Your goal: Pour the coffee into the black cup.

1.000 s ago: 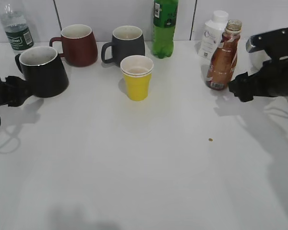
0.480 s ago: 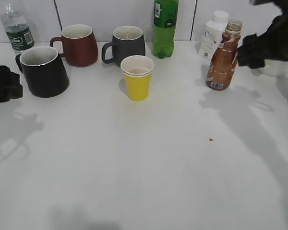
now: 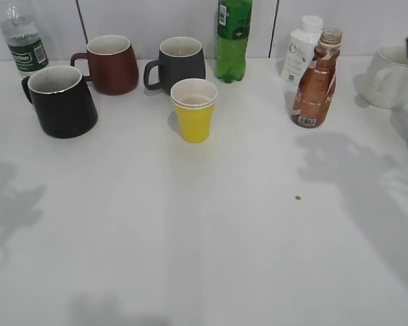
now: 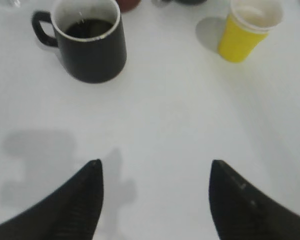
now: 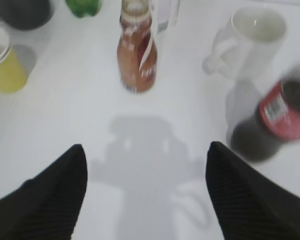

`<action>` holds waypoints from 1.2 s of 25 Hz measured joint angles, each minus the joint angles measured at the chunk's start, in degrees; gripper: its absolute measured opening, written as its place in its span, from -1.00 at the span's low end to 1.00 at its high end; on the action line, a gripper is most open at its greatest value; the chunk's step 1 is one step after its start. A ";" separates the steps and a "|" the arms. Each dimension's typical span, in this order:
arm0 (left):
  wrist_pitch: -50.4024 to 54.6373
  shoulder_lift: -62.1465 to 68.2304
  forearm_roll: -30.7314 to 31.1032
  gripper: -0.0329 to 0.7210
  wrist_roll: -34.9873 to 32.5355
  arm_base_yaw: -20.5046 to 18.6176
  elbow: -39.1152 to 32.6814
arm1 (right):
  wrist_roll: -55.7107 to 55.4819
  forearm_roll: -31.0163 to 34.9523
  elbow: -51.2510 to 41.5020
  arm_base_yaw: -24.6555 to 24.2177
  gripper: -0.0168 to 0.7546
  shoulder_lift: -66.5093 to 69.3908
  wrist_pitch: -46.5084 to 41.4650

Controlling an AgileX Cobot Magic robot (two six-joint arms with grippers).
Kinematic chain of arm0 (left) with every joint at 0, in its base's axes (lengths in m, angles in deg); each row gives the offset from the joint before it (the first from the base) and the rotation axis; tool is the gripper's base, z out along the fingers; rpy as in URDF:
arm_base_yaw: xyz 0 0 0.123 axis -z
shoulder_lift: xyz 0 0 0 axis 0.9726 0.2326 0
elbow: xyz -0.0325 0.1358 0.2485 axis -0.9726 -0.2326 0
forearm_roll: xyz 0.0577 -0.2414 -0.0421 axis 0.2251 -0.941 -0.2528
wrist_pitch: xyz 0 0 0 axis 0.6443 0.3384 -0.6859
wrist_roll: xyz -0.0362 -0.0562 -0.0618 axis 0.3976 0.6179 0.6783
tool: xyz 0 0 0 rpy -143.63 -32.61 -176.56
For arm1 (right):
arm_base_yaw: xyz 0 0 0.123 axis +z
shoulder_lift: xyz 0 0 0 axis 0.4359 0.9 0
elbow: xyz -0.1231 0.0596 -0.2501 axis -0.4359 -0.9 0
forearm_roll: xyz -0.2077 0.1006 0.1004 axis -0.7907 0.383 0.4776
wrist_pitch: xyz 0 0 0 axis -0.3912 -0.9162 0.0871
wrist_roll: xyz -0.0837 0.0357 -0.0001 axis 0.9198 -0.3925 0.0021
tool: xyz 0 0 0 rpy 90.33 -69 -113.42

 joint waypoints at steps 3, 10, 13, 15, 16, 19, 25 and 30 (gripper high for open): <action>3.74 -9.66 -0.29 0.39 -1.08 0.05 -0.34 | 0.87 1.92 -5.53 0.00 0.54 -8.66 -1.87; 13.71 -28.25 -3.30 0.39 -5.16 0.05 -5.65 | 1.05 2.70 -16.06 0.00 0.54 -32.81 -13.54; 16.35 -35.32 -5.00 0.39 -5.96 0.05 -8.95 | 1.04 2.70 -18.39 0.00 0.54 -42.83 -19.51; 17.86 -39.58 -5.22 0.39 -7.30 0.05 -10.62 | 1.10 2.70 -19.33 0.00 0.54 -49.12 -23.17; 18.56 -41.47 -5.27 0.39 -8.07 0.05 -11.21 | 1.10 2.70 -19.80 0.00 0.54 -51.50 -24.93; 20.27 -45.93 -5.33 0.39 -9.97 0.05 -12.62 | 1.10 2.70 -21.82 0.00 0.54 -58.76 -27.90; 21.40 -50.45 -6.54 0.39 -11.57 0.05 -14.66 | 1.10 2.63 -26.03 0.00 0.54 -65.06 -28.03; 20.26 -50.58 -7.59 0.39 -13.00 0.05 -15.69 | 1.27 2.44 -27.40 0.00 0.54 -65.32 -25.79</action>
